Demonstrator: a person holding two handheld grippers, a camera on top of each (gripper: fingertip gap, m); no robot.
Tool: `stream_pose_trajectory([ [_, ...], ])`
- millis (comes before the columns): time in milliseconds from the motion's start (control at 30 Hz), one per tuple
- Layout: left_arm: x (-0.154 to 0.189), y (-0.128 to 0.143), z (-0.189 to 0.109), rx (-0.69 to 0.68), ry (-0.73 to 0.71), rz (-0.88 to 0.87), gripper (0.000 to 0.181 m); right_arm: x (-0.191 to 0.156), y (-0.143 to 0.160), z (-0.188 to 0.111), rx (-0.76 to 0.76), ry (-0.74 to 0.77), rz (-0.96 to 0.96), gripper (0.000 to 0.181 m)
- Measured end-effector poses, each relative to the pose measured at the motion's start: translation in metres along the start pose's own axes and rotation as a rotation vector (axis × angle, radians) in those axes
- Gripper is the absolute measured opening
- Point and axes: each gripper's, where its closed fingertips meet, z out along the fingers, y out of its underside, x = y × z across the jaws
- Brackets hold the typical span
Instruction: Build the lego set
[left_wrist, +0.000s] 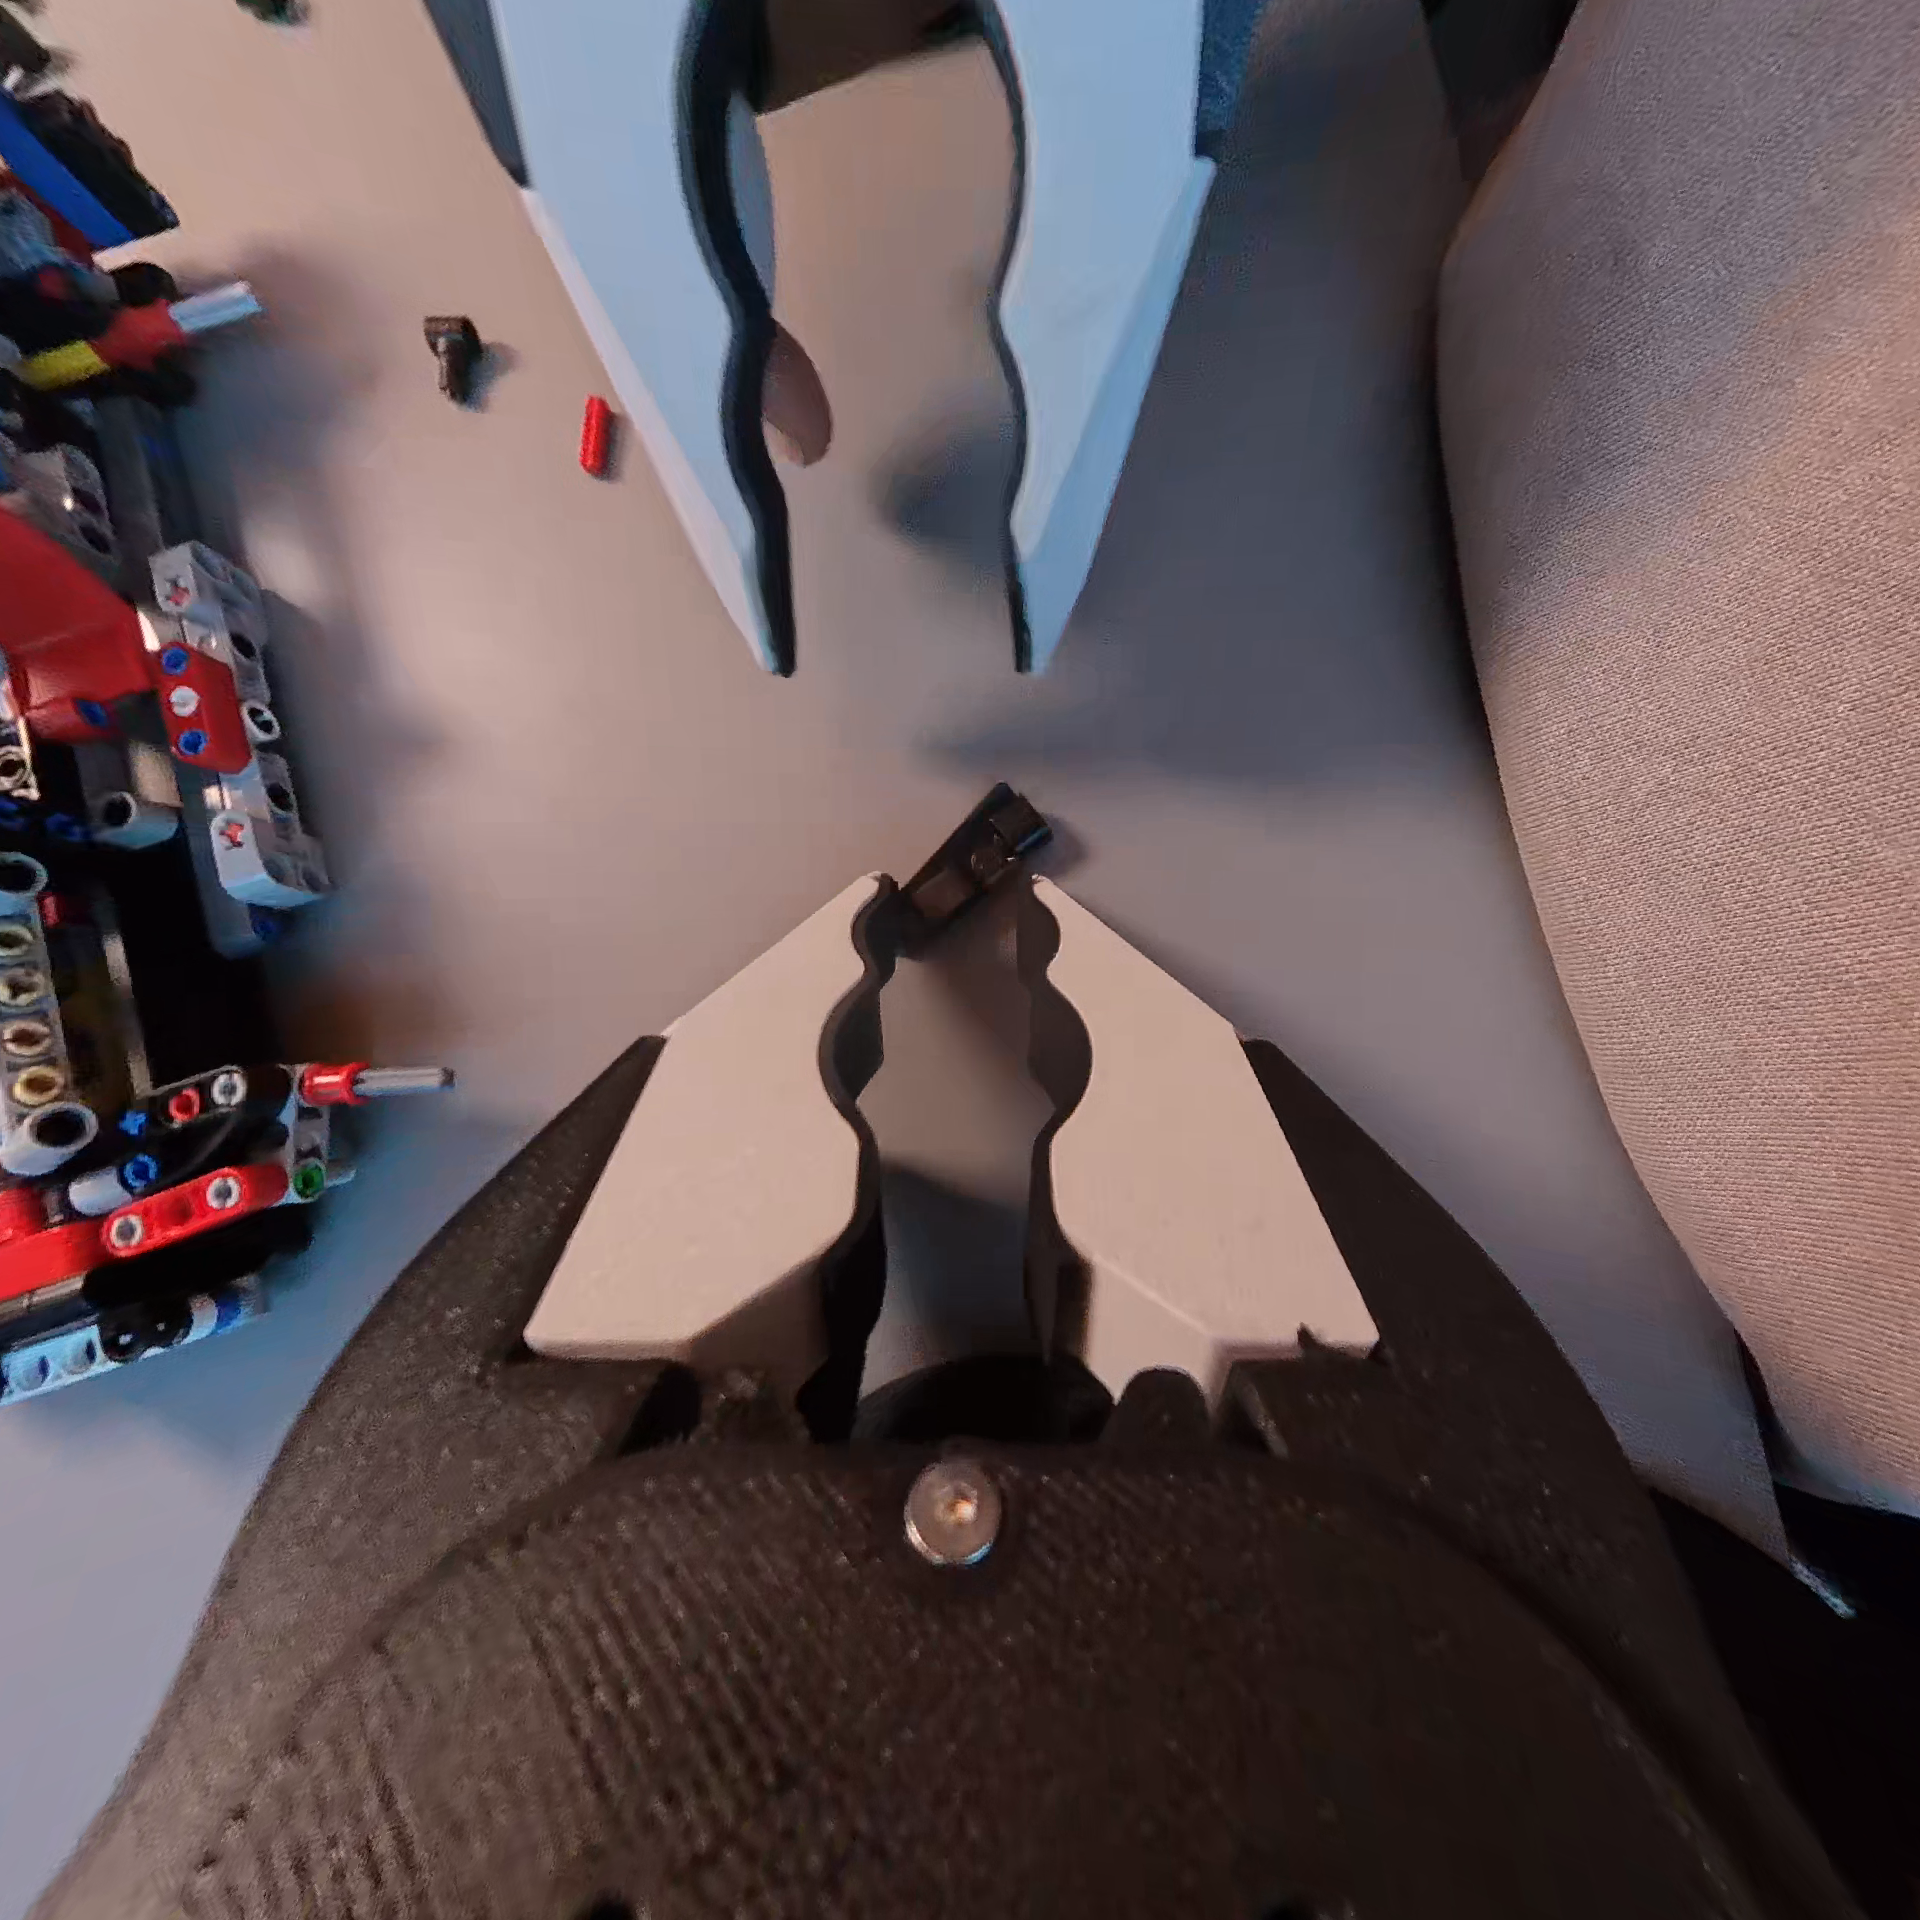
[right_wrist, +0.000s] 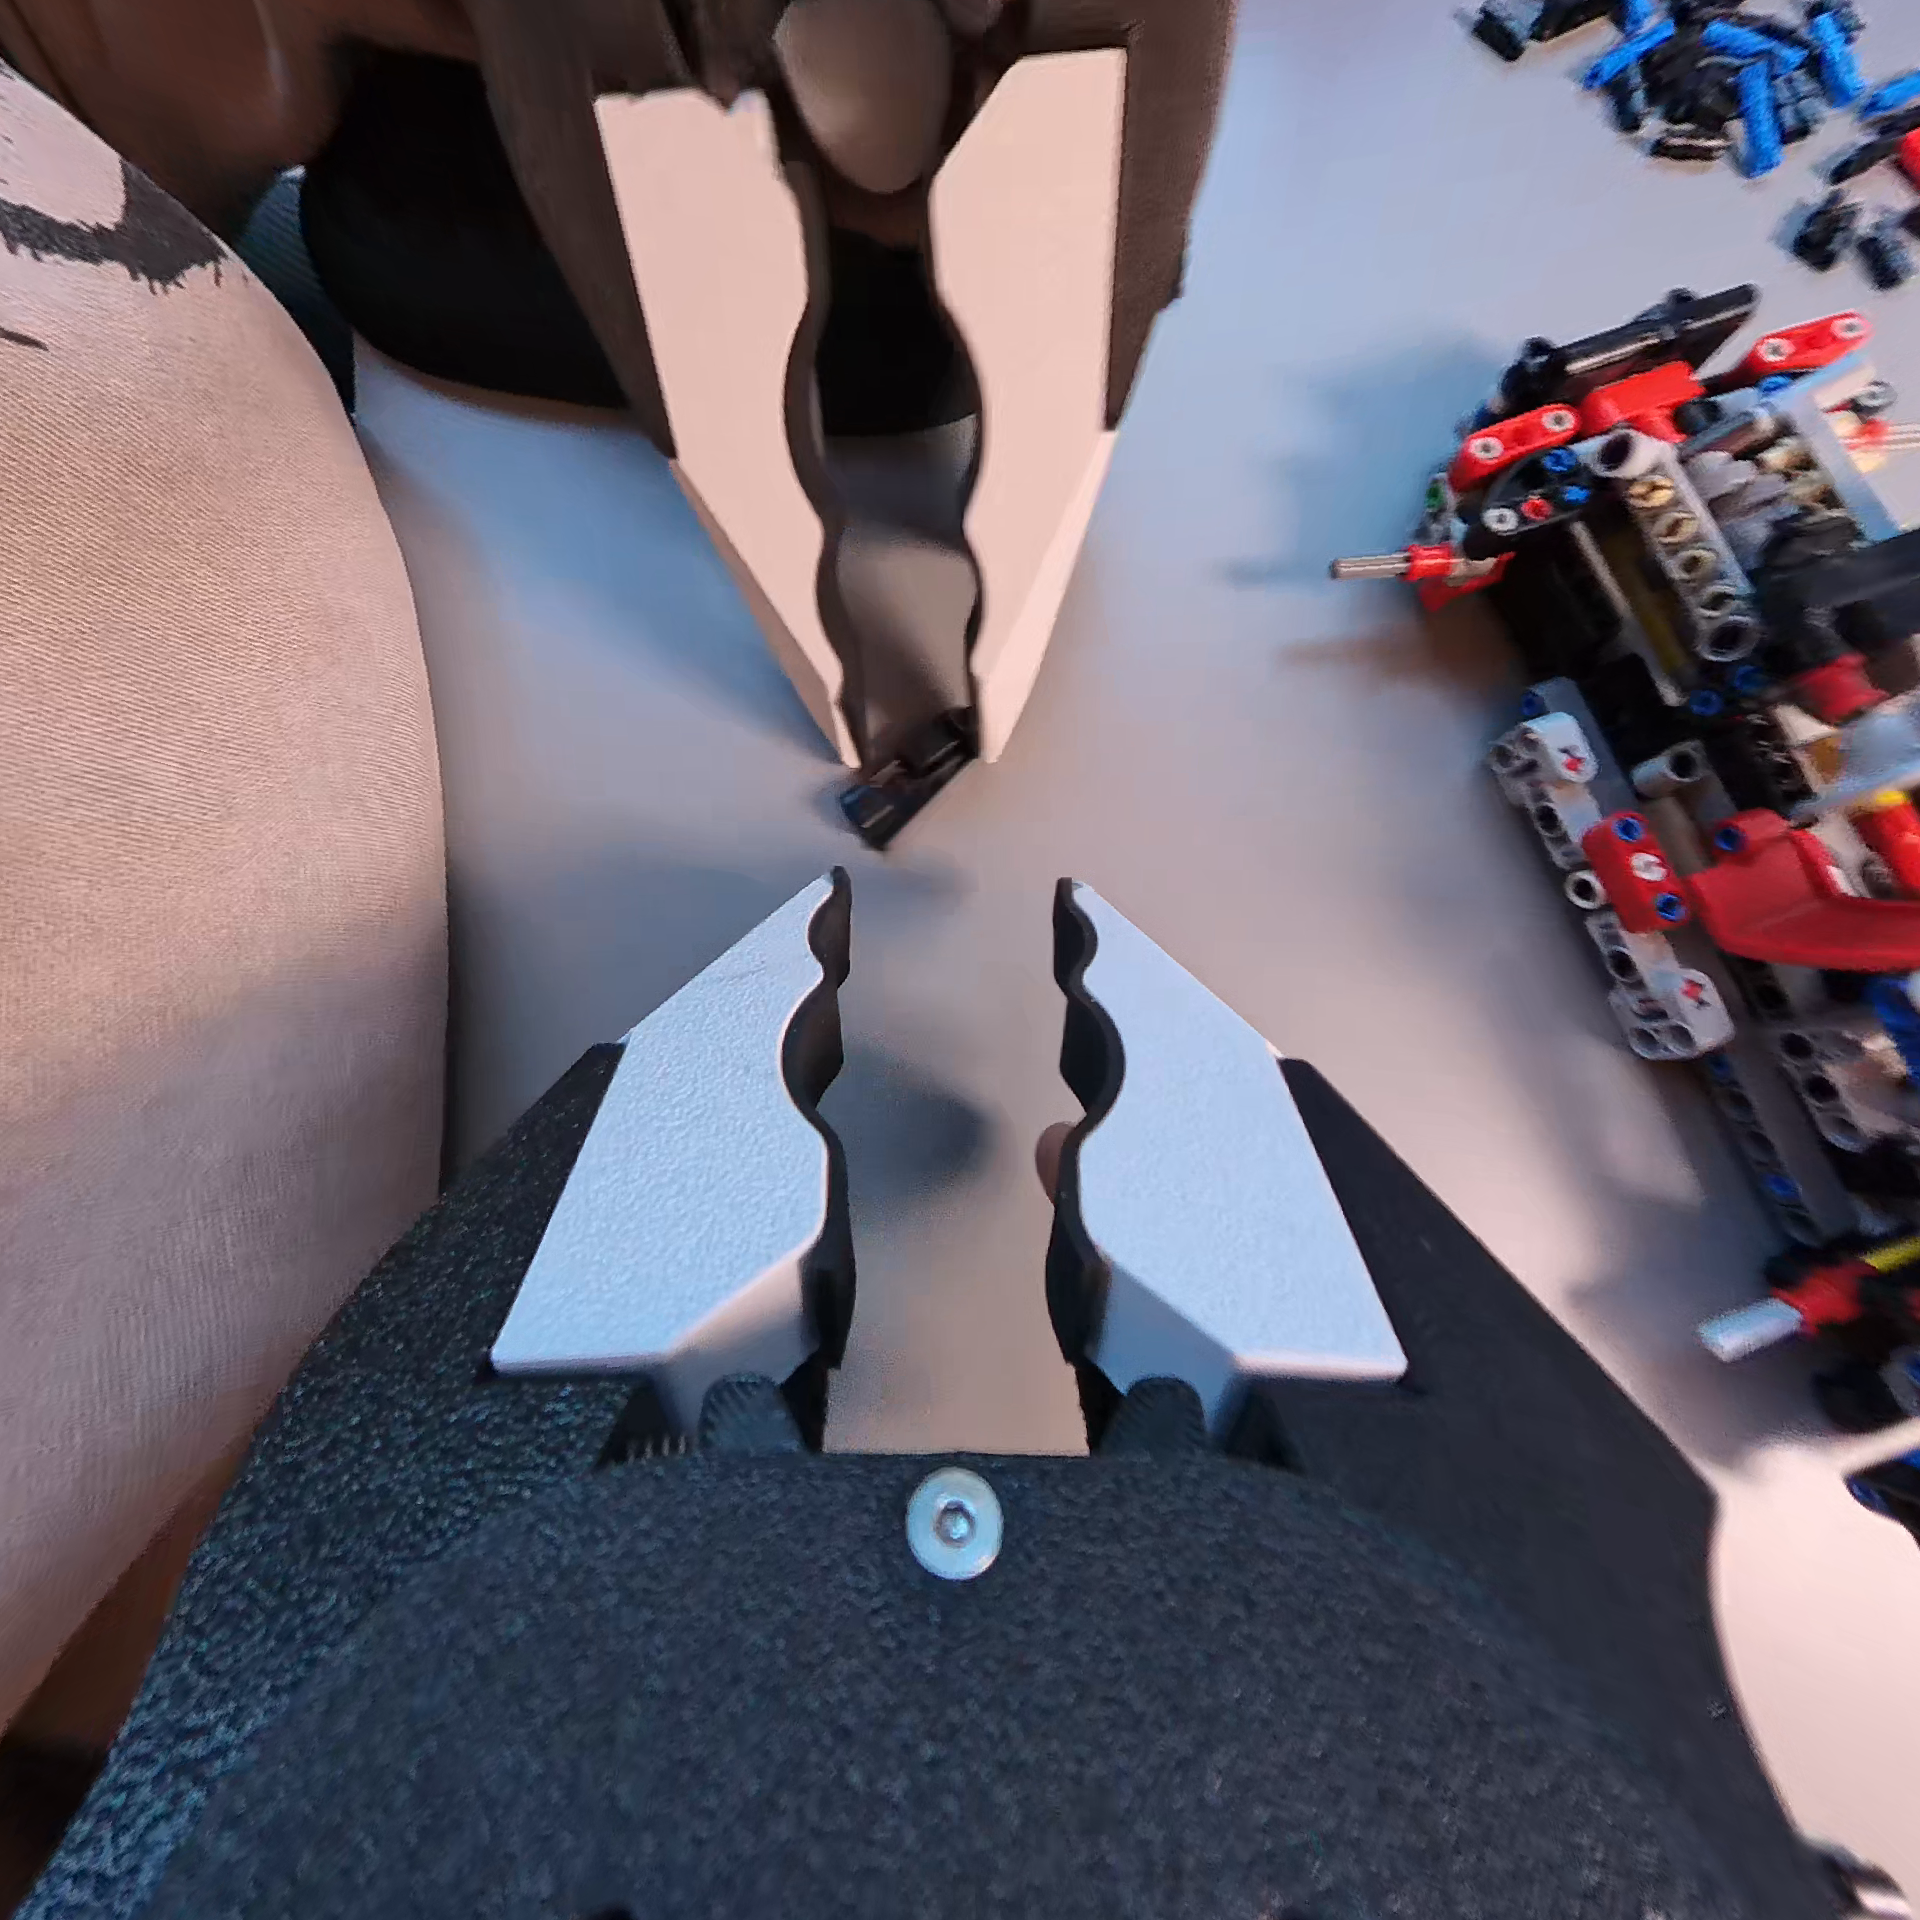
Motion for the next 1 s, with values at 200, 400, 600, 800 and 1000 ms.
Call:
stream_pose_trajectory([
  [200,-0.001,-0.009,0.007,0.026,0.01,0.082,0.016,0.025,0.012,-0.039,0.064,0.048,0.06,0.036],
  [400,-0.021,-0.018,0.015,0.046,-0.063,0.085,0.005,0.035,0.028,-0.058,0.088,0.116,0.087,0.034],
  [600,-0.04,-0.071,-0.019,0.435,-0.048,-0.073,0.005,0.054,0.033,-0.069,0.138,0.197,0.034,0.03],
  [800,-0.044,-0.085,-0.032,0.574,-0.014,-0.119,0.005,0.062,0.03,-0.067,0.155,0.195,0.02,0.017],
  [1000,-0.057,-0.038,0.013,0.153,-0.16,-0.031,0.005,0.07,0.056,-0.049,-0.028,0.123,0.061,0.014],
])
